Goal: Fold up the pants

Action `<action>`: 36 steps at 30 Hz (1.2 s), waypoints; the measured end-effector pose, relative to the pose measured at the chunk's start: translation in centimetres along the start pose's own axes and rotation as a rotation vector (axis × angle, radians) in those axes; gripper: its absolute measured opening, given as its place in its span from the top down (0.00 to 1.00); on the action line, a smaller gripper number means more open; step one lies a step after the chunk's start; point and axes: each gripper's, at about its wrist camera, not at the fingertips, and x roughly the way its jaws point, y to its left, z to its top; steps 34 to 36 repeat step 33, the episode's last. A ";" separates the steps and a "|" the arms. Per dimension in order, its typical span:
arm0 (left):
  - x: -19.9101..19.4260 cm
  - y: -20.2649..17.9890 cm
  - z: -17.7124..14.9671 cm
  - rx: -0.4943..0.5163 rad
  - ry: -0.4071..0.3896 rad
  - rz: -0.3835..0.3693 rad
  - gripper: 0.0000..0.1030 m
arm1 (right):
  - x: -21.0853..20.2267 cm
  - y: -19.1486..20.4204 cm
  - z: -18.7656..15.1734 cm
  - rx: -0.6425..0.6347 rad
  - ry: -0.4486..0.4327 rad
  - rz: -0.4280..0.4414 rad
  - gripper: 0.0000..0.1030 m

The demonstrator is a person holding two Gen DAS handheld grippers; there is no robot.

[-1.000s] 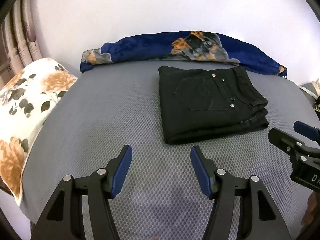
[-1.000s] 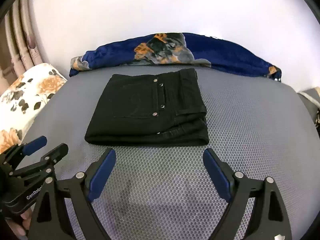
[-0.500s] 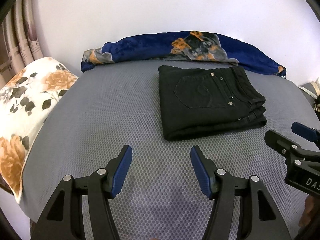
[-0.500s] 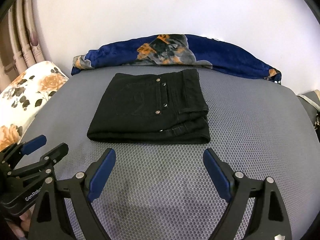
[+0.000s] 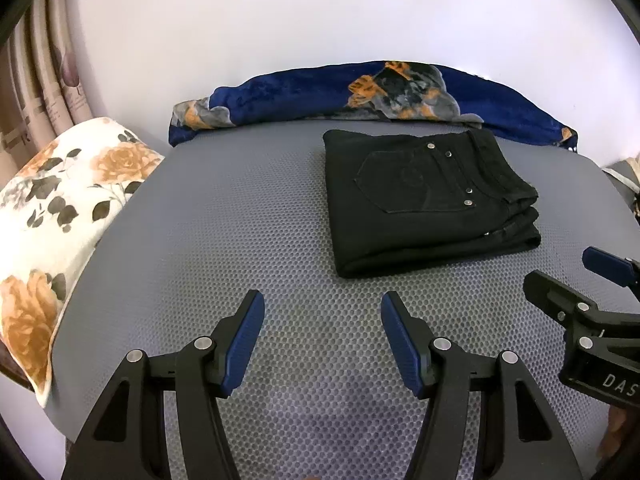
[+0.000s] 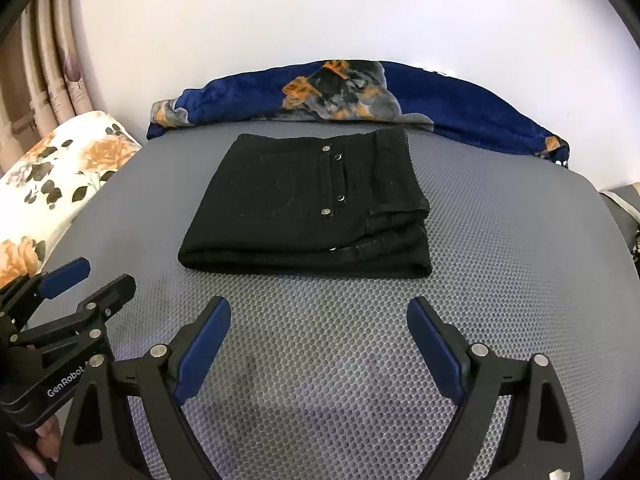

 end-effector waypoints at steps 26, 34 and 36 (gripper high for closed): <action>0.2 -0.3 0.0 0.005 0.006 -0.009 0.40 | 0.2 0.0 -0.3 0.013 0.009 0.004 0.14; 0.2 -0.3 0.0 0.003 0.010 -0.017 0.40 | 0.3 0.0 -0.3 0.012 0.009 0.004 0.14; 0.2 -0.3 0.0 0.003 0.010 -0.017 0.40 | 0.3 0.0 -0.3 0.012 0.009 0.004 0.14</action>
